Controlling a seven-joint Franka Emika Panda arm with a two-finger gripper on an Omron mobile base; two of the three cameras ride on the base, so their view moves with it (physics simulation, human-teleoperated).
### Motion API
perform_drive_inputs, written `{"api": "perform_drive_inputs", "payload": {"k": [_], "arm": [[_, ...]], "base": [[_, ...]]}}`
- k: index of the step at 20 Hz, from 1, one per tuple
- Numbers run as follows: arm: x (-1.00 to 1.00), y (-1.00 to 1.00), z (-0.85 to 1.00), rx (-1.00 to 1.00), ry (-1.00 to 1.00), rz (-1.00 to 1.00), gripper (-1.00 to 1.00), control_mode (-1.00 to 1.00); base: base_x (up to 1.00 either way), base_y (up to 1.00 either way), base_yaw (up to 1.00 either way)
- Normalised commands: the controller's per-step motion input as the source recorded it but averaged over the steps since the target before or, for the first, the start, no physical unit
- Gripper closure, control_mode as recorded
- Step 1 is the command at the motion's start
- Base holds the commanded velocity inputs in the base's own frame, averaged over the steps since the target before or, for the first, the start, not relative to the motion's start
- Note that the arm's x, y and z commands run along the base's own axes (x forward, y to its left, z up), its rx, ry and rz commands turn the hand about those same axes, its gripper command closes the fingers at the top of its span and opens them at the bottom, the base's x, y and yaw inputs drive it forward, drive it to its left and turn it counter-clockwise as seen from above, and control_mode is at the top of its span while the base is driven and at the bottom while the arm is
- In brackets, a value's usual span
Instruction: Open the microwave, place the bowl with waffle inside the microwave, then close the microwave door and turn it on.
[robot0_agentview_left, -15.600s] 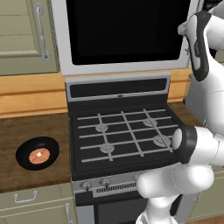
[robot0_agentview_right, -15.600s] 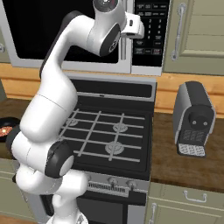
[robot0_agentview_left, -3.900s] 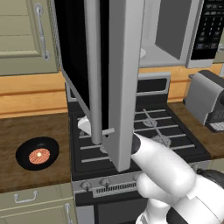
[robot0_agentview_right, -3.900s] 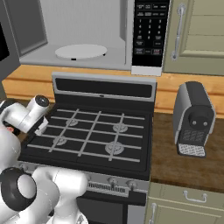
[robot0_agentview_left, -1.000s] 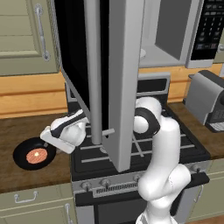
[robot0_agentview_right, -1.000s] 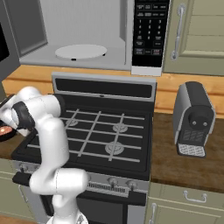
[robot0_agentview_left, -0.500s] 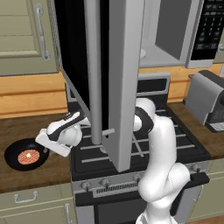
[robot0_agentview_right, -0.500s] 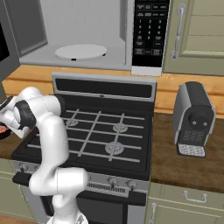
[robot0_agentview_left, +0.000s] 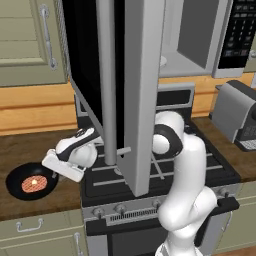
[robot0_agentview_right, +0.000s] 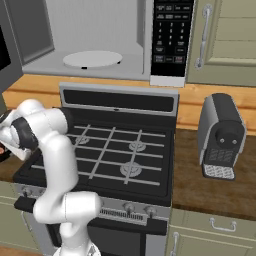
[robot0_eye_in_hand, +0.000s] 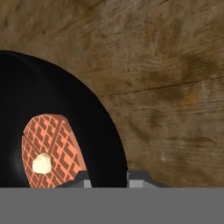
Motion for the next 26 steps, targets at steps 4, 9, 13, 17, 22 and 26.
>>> {"api": "perform_drive_inputs", "payload": {"k": [4, 9, 13, 17, 22, 26], "arm": [[-0.07, -0.56, 0.0, 0.0, 0.0, 0.0, 1.0, -1.0], [-0.01, -0.56, 0.11, 0.03, 0.0, 0.0, 1.0, -1.0], [-0.1, -0.49, 0.37, 0.03, 0.0, 0.0, 1.0, -1.0], [-0.08, -0.58, 0.45, 0.0, 0.01, 0.0, 1.0, -1.0], [-0.18, -0.81, 0.42, 0.0, 0.0, 0.0, 1.0, -1.0], [-0.1, -0.81, 0.39, 0.0, 0.02, 0.0, 1.0, -1.0]], "base": [[0.0, 0.0, 0.0], [0.0, 0.0, 0.0], [0.0, 0.0, 0.0], [0.0, 0.0, 0.0], [0.0, 0.0, 0.0], [0.0, 0.0, 0.0]]}}
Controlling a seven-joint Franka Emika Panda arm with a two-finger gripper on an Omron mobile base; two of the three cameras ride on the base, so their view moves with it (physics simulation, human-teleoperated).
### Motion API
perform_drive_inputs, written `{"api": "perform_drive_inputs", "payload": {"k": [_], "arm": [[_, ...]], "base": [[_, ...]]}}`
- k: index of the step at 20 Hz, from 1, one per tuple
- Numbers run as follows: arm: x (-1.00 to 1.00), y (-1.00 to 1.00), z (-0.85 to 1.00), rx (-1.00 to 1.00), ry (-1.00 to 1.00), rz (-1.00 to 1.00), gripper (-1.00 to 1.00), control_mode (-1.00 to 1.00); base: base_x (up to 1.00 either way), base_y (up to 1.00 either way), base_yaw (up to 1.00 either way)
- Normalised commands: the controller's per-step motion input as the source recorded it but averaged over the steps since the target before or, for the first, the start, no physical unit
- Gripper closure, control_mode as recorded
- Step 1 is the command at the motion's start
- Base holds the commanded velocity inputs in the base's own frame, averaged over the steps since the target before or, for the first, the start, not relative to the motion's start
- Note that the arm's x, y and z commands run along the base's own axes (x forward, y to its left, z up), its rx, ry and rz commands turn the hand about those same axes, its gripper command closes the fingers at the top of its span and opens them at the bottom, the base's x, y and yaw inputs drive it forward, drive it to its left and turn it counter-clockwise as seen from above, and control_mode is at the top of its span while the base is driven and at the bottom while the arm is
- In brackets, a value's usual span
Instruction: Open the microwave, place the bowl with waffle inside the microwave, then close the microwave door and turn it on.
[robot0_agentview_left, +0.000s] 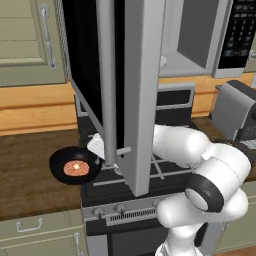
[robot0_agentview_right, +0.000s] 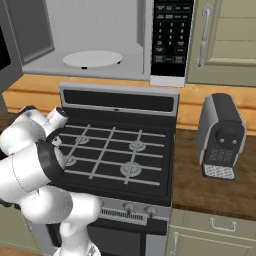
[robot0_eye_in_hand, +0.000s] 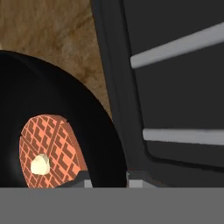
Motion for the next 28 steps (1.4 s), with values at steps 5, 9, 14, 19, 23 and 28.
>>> {"api": "perform_drive_inputs", "payload": {"k": [5, 9, 14, 19, 23, 28], "arm": [[-0.11, -0.8, 0.36, 0.0, 0.01, -0.02, 1.0, -1.0], [-0.26, -0.69, 0.45, 0.0, 0.0, -0.08, 1.0, -1.0], [-0.32, -0.58, 0.51, 0.0, -0.02, -0.15, 1.0, -1.0], [-0.33, -0.4, 0.66, 0.0, -0.07, -0.22, 1.0, -1.0], [-0.38, -0.38, 0.72, 0.0, -0.04, -0.28, 1.0, -1.0], [-0.48, -0.32, 0.86, 0.0, -0.02, -0.31, 1.0, -1.0]], "base": [[0.0, 0.0, 0.0], [0.0, 0.0, 0.0], [0.0, 0.0, 0.0], [0.0, 0.0, 0.0], [0.0, 0.0, 0.0], [0.0, 0.0, 0.0]]}}
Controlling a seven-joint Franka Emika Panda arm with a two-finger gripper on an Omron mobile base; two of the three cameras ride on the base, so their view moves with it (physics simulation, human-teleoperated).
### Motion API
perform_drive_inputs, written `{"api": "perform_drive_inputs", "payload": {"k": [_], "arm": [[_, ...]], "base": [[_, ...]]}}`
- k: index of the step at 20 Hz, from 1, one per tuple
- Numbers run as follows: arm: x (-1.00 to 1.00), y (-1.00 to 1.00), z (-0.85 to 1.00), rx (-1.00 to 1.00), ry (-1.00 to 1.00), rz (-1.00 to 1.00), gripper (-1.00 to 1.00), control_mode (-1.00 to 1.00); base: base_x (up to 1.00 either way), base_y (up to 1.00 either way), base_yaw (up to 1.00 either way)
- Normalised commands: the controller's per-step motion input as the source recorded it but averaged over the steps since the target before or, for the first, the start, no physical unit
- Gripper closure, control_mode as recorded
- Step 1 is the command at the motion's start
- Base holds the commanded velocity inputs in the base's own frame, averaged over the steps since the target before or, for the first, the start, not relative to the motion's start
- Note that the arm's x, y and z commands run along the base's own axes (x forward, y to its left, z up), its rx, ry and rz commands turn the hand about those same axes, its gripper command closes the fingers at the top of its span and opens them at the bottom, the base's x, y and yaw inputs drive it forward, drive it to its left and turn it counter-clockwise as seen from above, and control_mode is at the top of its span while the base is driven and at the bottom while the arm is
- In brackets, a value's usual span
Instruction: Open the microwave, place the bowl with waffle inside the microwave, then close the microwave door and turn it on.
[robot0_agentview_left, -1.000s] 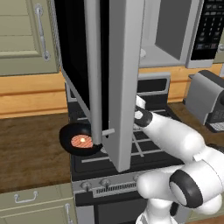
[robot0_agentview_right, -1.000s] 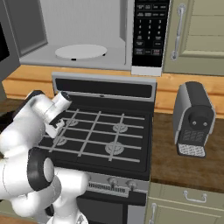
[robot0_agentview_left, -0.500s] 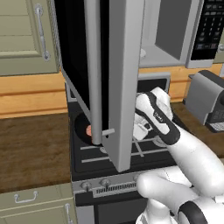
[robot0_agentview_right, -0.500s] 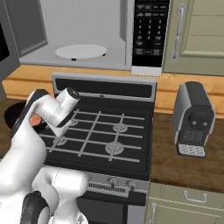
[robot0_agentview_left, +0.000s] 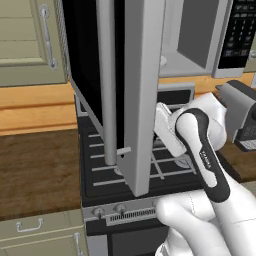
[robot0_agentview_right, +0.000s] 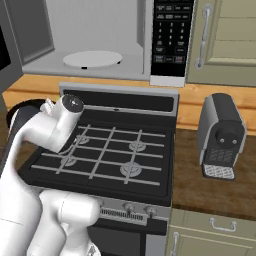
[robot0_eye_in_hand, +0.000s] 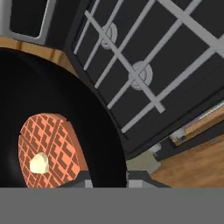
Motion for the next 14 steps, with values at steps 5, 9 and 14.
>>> {"api": "perform_drive_inputs", "payload": {"k": [5, 9, 14], "arm": [[-0.54, -0.25, 0.96, 0.0, -0.08, -0.27, 1.0, -1.0], [-0.32, -0.2, 0.95, 0.0, -0.08, -0.26, 1.0, -1.0], [-0.13, -0.3, 0.81, 0.0, -0.08, -0.25, 1.0, -1.0]], "base": [[0.0, 0.0, 0.0], [0.0, 0.0, 0.0], [0.0, 0.0, 0.0]]}}
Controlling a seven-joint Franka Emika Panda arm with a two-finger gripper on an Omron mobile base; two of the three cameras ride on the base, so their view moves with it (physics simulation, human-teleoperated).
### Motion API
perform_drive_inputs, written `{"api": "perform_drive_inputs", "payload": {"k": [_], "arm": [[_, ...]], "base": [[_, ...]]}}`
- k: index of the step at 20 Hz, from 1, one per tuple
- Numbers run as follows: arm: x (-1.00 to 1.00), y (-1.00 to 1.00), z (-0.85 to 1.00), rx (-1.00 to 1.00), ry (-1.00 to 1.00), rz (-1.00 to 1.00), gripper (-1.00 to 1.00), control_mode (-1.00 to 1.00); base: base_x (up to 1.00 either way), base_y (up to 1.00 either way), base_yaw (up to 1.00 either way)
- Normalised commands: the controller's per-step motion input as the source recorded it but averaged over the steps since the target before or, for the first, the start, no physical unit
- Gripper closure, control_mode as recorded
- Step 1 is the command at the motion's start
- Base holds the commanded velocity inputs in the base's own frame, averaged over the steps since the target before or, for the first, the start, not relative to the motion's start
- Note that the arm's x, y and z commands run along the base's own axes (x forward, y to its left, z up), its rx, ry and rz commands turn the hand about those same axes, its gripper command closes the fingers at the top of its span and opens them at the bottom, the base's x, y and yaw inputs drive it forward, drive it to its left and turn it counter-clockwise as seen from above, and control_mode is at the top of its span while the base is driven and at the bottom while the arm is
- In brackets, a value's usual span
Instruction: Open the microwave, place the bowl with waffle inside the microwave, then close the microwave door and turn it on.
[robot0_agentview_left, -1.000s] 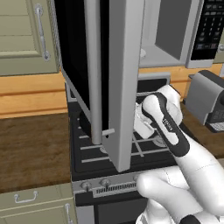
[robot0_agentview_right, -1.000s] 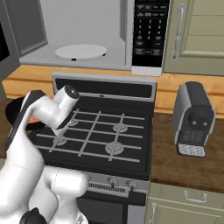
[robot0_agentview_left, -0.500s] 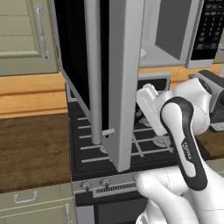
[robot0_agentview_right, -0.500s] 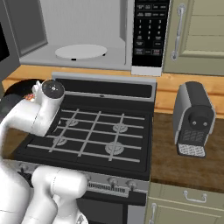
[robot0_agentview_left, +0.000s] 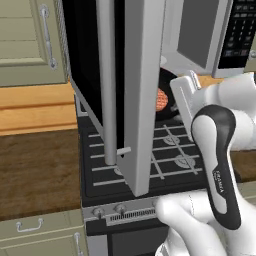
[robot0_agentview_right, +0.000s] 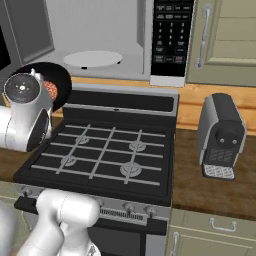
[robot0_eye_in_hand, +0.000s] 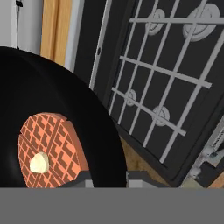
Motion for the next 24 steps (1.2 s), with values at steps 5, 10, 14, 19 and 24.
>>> {"api": "perform_drive_inputs", "payload": {"k": [5, 10, 14, 19, 24], "arm": [[-0.02, -0.17, 0.74, 0.0, -0.05, -0.14, 1.0, -1.0], [0.09, -0.07, 0.52, 0.03, -0.08, 0.0, 1.0, -1.0], [0.27, -0.11, 0.44, 0.0, -0.04, 0.0, 1.0, -1.0], [0.35, -0.07, 0.08, 0.0, -0.11, -0.01, 1.0, -1.0], [0.58, -0.1, -0.05, 0.06, -0.16, 0.0, 1.0, -1.0]], "base": [[0.0, 0.0, 0.0], [0.0, 0.0, 0.0], [0.0, 0.0, 0.0], [0.0, 0.0, 0.0], [0.0, 0.0, 0.0]]}}
